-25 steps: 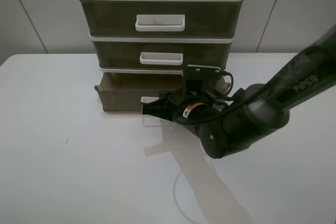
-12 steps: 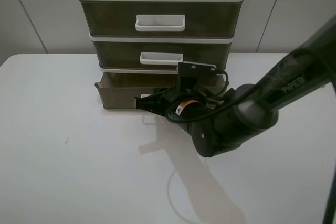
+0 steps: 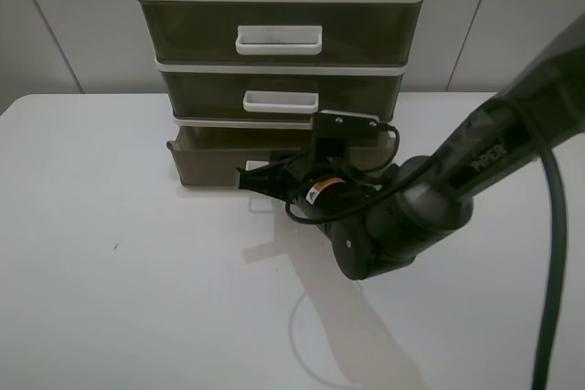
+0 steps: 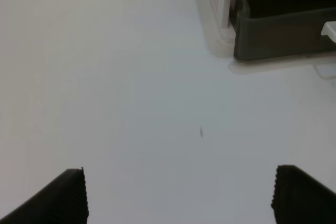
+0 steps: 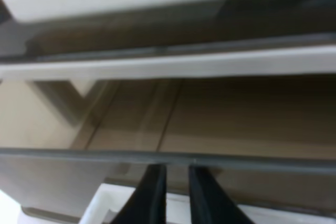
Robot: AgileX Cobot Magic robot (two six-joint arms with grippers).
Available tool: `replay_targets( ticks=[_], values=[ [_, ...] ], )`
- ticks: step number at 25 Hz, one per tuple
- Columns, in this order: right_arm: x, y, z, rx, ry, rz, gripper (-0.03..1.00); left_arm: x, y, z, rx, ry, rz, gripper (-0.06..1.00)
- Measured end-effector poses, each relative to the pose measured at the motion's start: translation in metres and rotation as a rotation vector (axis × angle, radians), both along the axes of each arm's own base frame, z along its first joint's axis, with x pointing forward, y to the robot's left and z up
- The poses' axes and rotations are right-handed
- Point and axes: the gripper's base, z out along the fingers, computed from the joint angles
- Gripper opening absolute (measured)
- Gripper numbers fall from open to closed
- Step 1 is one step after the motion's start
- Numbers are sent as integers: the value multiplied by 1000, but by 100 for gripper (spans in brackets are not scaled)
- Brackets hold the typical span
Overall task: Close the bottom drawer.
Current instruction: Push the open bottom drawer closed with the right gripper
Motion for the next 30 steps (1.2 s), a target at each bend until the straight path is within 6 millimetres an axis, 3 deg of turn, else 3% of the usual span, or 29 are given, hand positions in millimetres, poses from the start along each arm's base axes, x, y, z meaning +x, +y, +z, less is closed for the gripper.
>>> replay_targets(
  ticks=[9, 30],
  values=[
    [2, -1, -9, 1, -43, -20, 2, 0, 0, 0, 0, 0, 0, 72],
    [17, 24, -14, 60, -83, -52, 2, 0, 0, 0, 0, 0, 0, 72]
  ],
)
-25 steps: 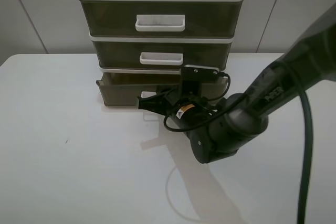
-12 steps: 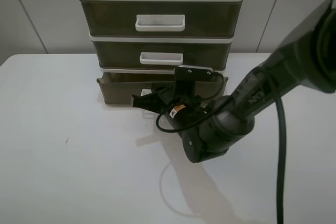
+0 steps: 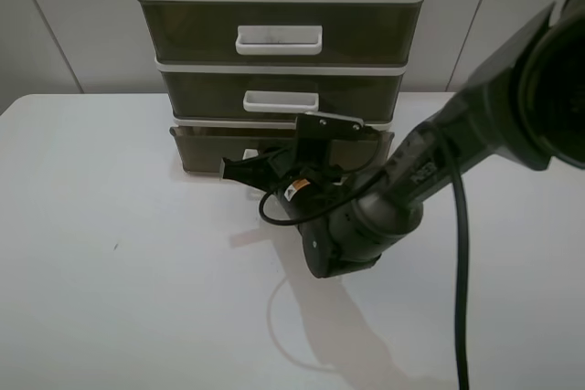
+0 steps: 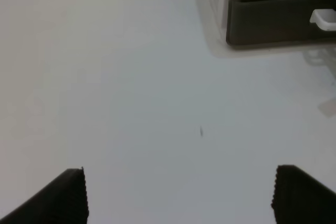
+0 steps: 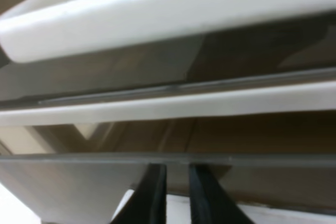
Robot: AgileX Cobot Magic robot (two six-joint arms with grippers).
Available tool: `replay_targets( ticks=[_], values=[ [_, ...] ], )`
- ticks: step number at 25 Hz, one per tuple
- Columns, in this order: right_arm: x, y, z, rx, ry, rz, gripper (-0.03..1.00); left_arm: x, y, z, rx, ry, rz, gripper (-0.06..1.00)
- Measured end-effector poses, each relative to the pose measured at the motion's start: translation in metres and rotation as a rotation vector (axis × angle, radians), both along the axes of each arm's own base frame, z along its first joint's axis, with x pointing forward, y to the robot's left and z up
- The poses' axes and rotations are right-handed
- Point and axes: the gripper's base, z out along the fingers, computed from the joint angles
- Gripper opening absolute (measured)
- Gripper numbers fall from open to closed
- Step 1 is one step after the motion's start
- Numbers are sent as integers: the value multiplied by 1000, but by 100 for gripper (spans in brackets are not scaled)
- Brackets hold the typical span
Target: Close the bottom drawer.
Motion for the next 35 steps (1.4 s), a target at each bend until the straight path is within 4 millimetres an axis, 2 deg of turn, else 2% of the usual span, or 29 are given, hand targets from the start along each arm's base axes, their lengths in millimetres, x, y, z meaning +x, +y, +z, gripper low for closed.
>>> replay_targets(
  ticks=[21, 27, 35],
  values=[
    [5, -1, -1, 3, -15, -13, 2, 0, 0, 0, 0, 0, 0, 72],
    [-16, 0, 16, -8, -23, 68, 2, 0, 0, 0, 0, 0, 0, 72],
    [-47, -35, 40, -50, 20, 108, 2, 0, 0, 0, 0, 0, 1, 72]
  ],
)
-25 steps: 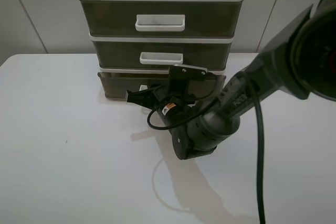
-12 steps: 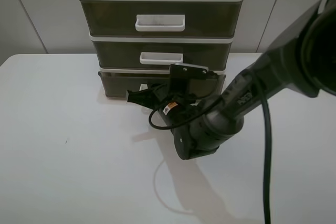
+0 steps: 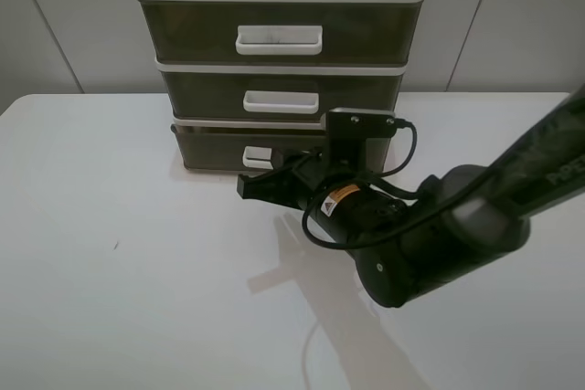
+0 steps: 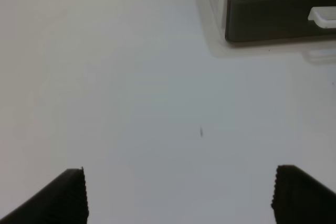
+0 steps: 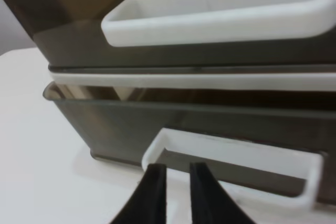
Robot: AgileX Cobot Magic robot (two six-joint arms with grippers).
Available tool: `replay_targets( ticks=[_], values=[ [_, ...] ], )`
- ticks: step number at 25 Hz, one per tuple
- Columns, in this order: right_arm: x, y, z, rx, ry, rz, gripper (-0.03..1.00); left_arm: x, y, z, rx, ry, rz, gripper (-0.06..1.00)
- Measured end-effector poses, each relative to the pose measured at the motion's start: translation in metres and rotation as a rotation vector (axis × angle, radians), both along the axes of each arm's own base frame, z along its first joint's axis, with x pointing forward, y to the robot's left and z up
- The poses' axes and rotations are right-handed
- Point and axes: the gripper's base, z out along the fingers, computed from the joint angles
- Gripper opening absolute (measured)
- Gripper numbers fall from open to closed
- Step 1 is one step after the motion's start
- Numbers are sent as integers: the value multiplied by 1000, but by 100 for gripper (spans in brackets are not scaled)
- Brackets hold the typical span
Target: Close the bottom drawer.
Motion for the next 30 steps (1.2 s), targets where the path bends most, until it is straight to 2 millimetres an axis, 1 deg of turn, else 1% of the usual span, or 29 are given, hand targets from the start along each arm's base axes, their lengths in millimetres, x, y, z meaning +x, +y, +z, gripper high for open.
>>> replay_targets(
  ticks=[3, 5, 7, 10, 12, 13, 14, 18, 22, 25, 30],
  values=[
    [-2, -25, 17, -12, 47, -17, 4, 0, 0, 0, 0, 0, 0, 72],
    [0, -47, 30, -23, 102, -35, 10, 0, 0, 0, 0, 0, 0, 72],
    [1, -67, 41, -42, 157, -44, 21, 0, 0, 0, 0, 0, 0, 72],
    [-1, -98, 58, -62, 245, -78, 51, 0, 0, 0, 0, 0, 0, 72],
    [-4, -121, 69, -60, 314, -123, 68, 0, 0, 0, 0, 0, 0, 72],
    [-7, -130, 75, -66, 341, -133, 73, 0, 0, 0, 0, 0, 0, 72],
    [-9, -141, 81, -75, 358, -149, 76, 0, 0, 0, 0, 0, 0, 72],
    [-25, -180, 110, -114, 394, -200, 80, 0, 0, 0, 0, 0, 0, 72],
    [-53, -212, 138, -158, 387, -250, 81, 0, 0, 0, 0, 0, 0, 72],
    [-80, -223, 162, -176, 362, -267, 81, 0, 0, 0, 0, 0, 0, 72],
    [-132, -230, 211, -223, 271, -255, 81, 0, 0, 0, 0, 0, 0, 72]
  ],
)
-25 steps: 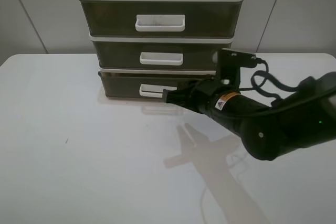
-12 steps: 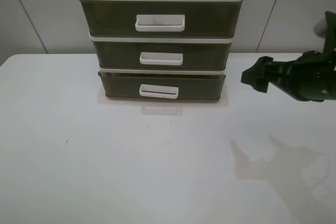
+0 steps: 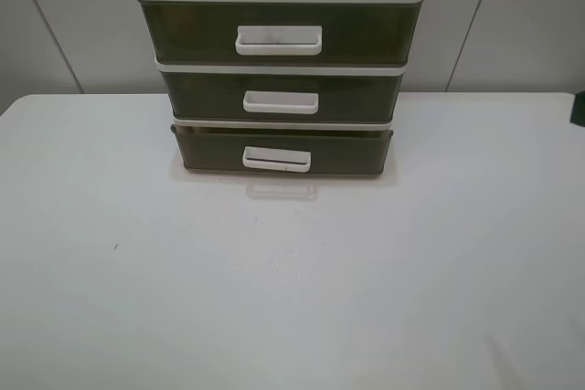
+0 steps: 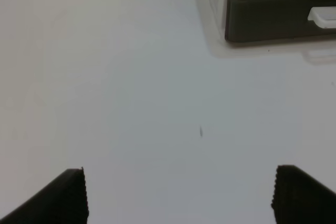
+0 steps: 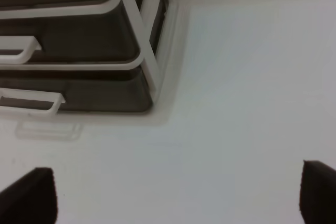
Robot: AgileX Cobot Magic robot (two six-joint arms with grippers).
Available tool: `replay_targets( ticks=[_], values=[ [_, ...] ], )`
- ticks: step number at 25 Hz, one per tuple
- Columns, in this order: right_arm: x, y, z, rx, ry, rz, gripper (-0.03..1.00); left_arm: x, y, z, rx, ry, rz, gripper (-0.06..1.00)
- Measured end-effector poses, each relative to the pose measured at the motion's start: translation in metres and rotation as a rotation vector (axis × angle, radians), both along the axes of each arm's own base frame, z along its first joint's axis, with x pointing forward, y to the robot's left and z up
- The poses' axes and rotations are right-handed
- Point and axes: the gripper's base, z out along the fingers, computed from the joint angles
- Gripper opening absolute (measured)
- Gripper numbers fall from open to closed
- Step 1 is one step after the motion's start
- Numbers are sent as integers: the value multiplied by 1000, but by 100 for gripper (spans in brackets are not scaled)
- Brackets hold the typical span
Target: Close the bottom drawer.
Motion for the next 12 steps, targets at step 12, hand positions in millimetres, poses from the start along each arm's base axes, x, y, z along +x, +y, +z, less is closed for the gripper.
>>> replay_targets(
  ticks=[12],
  values=[
    [-73, -13, 9, -112, -145, -29, 81, 0, 0, 0, 0, 0, 0, 72]
  ],
)
